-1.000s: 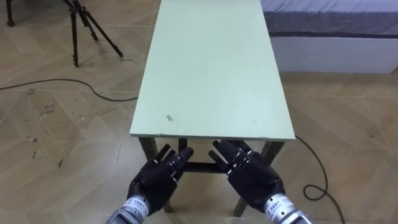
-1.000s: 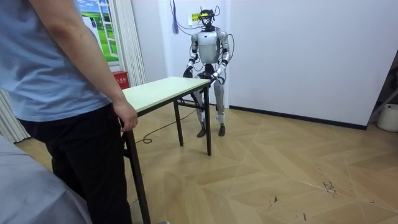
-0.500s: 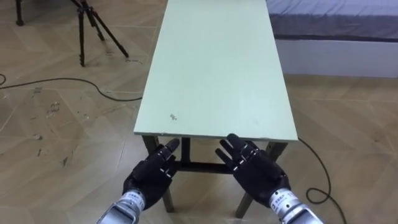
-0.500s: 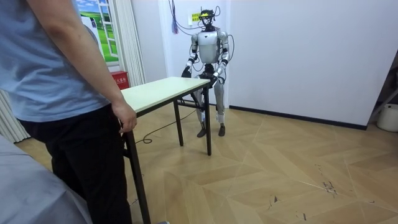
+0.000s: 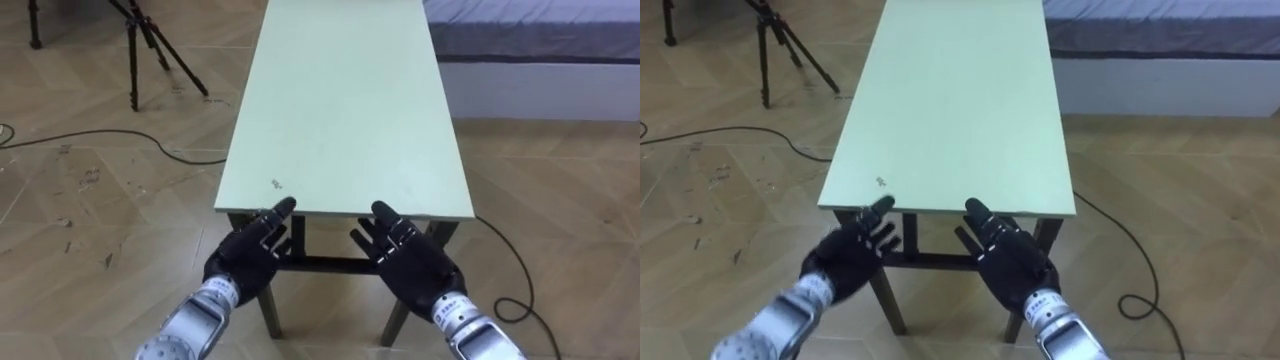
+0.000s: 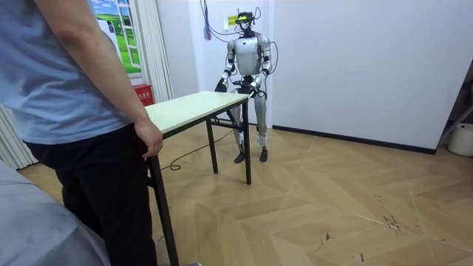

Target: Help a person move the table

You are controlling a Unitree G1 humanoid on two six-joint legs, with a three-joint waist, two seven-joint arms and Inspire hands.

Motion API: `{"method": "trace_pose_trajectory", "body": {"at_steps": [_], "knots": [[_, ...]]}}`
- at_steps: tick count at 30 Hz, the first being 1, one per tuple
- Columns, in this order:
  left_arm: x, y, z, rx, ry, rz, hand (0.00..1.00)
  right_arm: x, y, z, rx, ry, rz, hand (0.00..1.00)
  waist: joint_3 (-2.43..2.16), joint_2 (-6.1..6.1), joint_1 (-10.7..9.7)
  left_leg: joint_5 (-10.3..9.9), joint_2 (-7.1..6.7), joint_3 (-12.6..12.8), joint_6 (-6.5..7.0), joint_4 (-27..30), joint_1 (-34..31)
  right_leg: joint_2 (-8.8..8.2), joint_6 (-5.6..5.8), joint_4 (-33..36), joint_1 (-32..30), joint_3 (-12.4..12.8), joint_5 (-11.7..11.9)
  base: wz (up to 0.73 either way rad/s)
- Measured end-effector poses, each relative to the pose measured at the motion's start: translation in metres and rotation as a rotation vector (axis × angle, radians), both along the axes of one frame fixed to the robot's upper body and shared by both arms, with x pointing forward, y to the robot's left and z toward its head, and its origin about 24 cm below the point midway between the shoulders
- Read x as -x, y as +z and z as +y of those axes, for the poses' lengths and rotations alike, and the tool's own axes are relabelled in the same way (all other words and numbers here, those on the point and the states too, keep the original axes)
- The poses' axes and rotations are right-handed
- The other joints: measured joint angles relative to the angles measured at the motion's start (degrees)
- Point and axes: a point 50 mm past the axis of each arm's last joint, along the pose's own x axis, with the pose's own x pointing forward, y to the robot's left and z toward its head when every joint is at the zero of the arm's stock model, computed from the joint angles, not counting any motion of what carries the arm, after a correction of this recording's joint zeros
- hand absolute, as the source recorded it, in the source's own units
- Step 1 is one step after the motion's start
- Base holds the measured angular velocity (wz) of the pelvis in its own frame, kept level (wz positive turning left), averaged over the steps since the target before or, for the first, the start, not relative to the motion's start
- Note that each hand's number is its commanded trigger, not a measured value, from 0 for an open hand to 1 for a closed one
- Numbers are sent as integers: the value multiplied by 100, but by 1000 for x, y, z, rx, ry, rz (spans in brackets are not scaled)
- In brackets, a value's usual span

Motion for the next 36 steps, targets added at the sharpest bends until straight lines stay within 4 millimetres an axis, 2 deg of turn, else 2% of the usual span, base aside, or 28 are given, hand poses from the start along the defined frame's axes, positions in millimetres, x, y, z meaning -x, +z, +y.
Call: {"method": "trace_pose_trajectory", "body": {"at_steps": [12,24,31,36], "knots": [[-4,7,-2,-1,7,-12,0,-11,3,1,-66,-37,-1,0,-20,27,-140,1,-1,-1,1,139,-248,-34,2,-124,-130,-93,124,3],[-6,13,-5,-14,42,36,0,-13,4,3,-97,-59,16,0,-20,26,-144,1,-7,3,2,138,-230,-40,-4,-111,-127,-86,143,0],[-8,16,-2,199,171,99,0,-16,8,3,-198,-146,77,0,-20,26,-118,1,-17,-2,2,111,-151,-16,-4,-97,-110,10,150,-7],[-10,18,-2,243,230,129,0,-21,12,-1,-242,-247,109,0,-26,15,-120,1,-21,-2,2,111,-138,8,0,-99,-116,85,164,-5]]}}
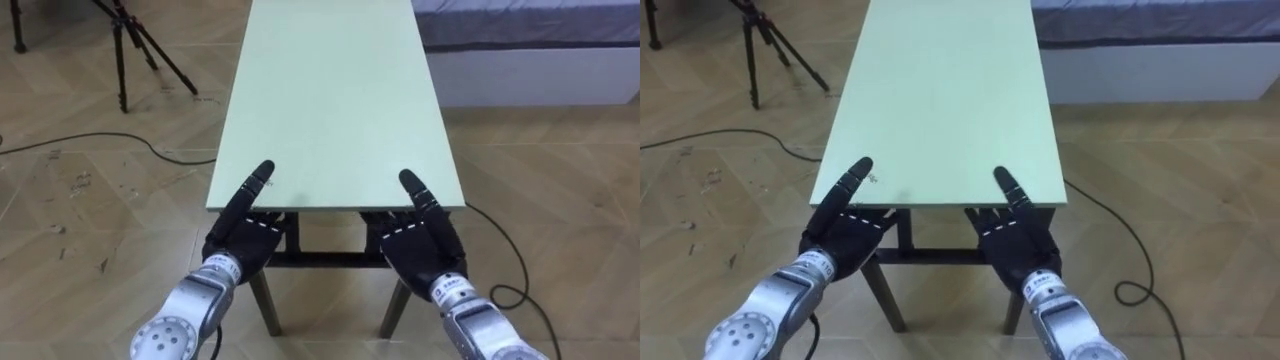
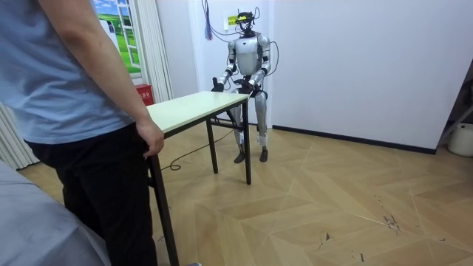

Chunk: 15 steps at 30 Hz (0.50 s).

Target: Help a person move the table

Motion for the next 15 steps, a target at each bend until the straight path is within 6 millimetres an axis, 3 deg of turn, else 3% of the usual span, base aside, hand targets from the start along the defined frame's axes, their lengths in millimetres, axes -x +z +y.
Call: {"method": "trace_pose_trajectory", "body": {"at_steps": [15], "knots": [[-1,1,1,53,49,25,0,-2,2,1,-69,-82,40,0,-16,-26,-26,0,-5,-4,0,-6,45,9,-3,12,19,57,5,-1]]}}
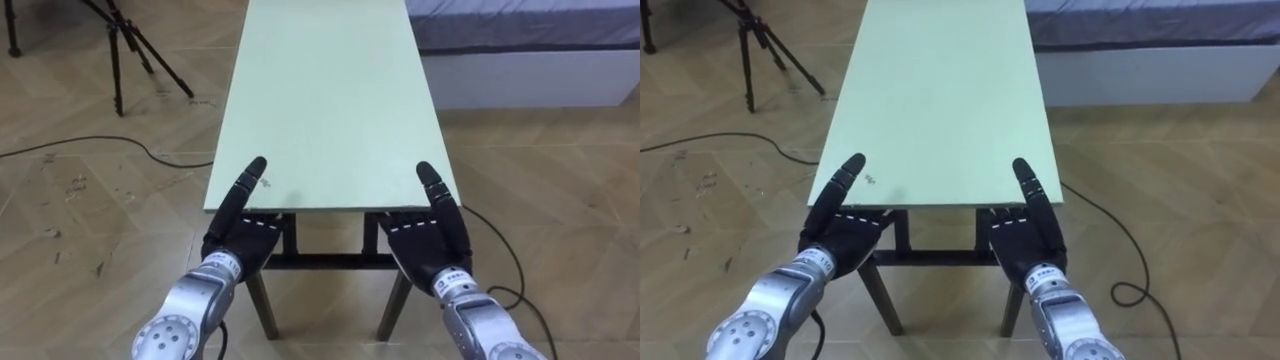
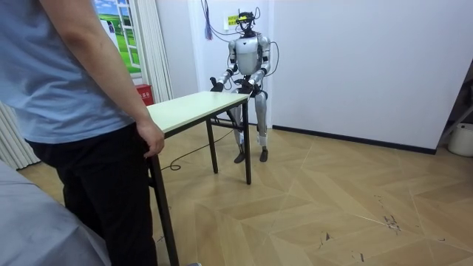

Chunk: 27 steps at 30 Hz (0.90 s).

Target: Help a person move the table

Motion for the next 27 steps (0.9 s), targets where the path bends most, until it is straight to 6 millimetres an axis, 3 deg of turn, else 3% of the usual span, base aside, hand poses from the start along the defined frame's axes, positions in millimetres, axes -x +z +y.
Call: {"method": "trace_pose_trajectory", "body": {"at_steps": [2,3,4,5,15,21,27], "knots": [[0,0,-1,7,4,1,0,0,0,0,-4,-7,4,0,0,0,2,0,-6,-1,0,-1,3,-1,2,3,0,14,0,0],[0,0,-1,7,6,1,61,0,1,1,-10,-11,7,34,0,0,2,0,-9,-2,0,-1,5,-1,4,4,0,23,1,0],[0,0,0,8,7,2,75,-1,1,1,-15,-15,9,64,0,0,2,0,-13,-5,0,-2,5,-3,7,4,0,30,2,0],[0,0,0,8,7,2,100,-1,1,1,-16,-16,9,100,0,0,2,0,-15,-6,0,-2,5,-4,9,4,0,33,1,0],[2,-3,-3,28,11,33,100,3,-6,0,11,-20,119,100,5,8,62,0,-26,-20,1,-2,-25,-13,24,-16,-36,11,8,0],[6,-9,-3,0,16,96,100,5,-10,6,60,7,145,100,18,-8,9,0,-38,-298,1,-32,-24,-10,22,-23,-49,-17,-2,-4],[8,-11,-4,-21,5,103,100,5,-10,7,80,1,159,100,30,-32,31,-1,-65,-309,2,-128,71,-12,48,-21,-27,13,-16,-4]]}}
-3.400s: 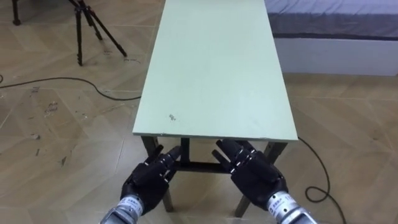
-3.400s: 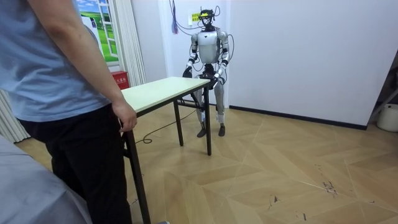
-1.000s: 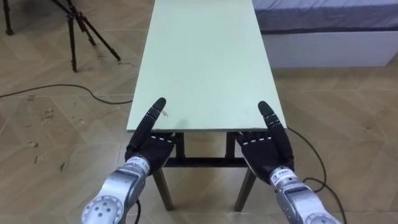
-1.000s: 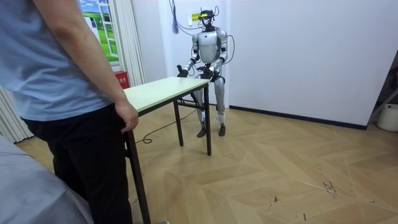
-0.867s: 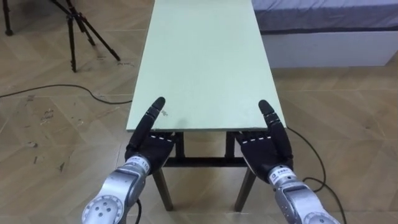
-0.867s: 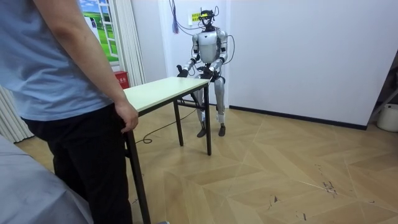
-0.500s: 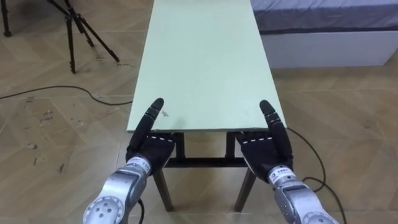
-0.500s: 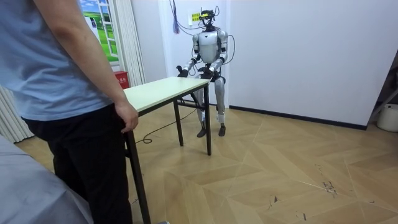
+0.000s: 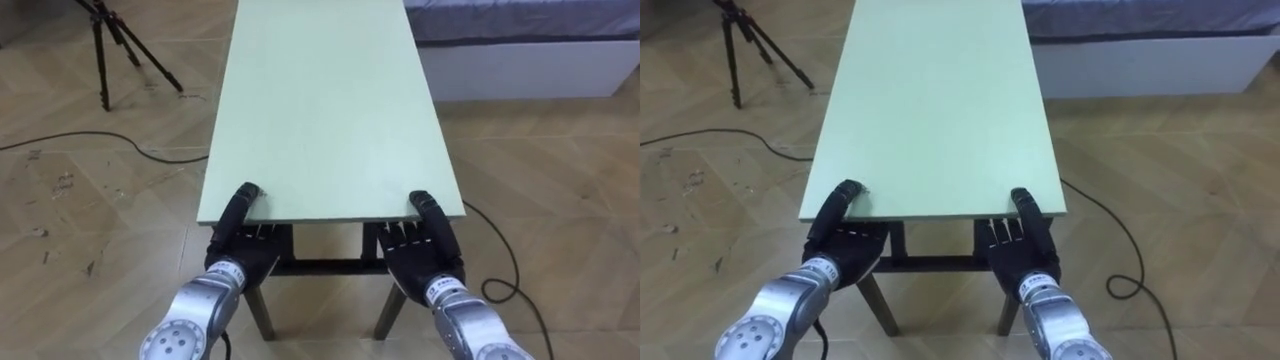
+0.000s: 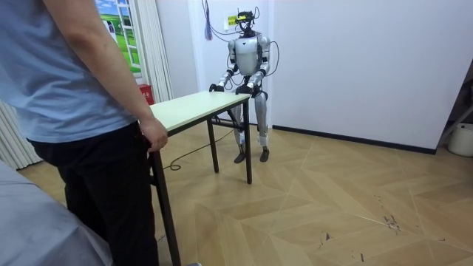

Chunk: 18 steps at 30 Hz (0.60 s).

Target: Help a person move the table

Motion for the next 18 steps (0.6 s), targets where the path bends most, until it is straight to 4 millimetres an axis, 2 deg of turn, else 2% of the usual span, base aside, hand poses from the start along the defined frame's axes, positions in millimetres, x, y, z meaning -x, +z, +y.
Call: {"method": "trace_pose_trajectory", "body": {"at_steps": [18], "knots": [[0,0,-6,-25,-1,-2,100,0,0,1,20,-20,1,100,19,-29,38,0,-4,0,0,-77,48,10,21,2,9,46,-13,0]]}}
